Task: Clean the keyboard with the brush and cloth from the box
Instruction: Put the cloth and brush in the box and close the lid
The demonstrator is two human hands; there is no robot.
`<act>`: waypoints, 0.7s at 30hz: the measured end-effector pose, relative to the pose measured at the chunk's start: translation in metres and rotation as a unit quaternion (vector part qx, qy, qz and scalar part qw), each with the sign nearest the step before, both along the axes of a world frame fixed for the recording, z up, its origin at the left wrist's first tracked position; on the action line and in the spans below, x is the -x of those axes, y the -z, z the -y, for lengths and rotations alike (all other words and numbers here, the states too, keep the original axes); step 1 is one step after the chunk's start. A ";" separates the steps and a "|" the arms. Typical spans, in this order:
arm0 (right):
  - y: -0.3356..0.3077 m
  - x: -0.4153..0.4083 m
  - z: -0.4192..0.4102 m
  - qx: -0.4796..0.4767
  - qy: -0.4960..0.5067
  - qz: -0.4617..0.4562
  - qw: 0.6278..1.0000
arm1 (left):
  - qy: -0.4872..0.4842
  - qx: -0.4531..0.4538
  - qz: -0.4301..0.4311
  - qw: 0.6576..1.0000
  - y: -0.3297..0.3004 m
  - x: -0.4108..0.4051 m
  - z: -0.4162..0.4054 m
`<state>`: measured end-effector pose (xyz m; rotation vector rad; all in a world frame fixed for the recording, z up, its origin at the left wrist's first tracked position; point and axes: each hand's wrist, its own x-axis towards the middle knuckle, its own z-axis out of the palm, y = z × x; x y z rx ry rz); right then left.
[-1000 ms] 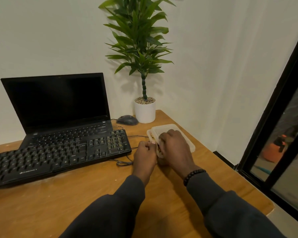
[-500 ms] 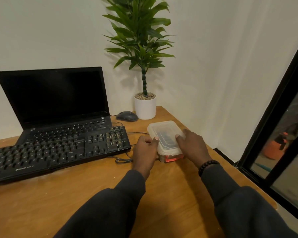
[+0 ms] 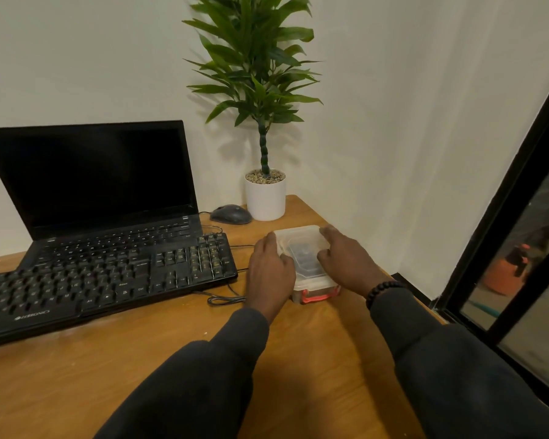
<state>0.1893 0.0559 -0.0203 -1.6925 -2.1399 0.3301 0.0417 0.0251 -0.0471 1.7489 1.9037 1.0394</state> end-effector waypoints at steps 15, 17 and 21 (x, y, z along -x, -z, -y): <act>-0.001 -0.003 -0.023 -0.022 -0.020 0.007 1.000 | 0.088 -0.033 -0.043 0.995 0.012 0.012 -0.006; -0.012 0.000 -0.042 -0.034 -0.001 0.024 0.999 | 0.058 -0.047 -0.036 0.997 0.003 0.011 -0.012; -0.017 0.003 -0.069 0.034 0.030 -0.058 0.997 | -0.048 -0.014 0.061 0.997 -0.023 0.017 -0.038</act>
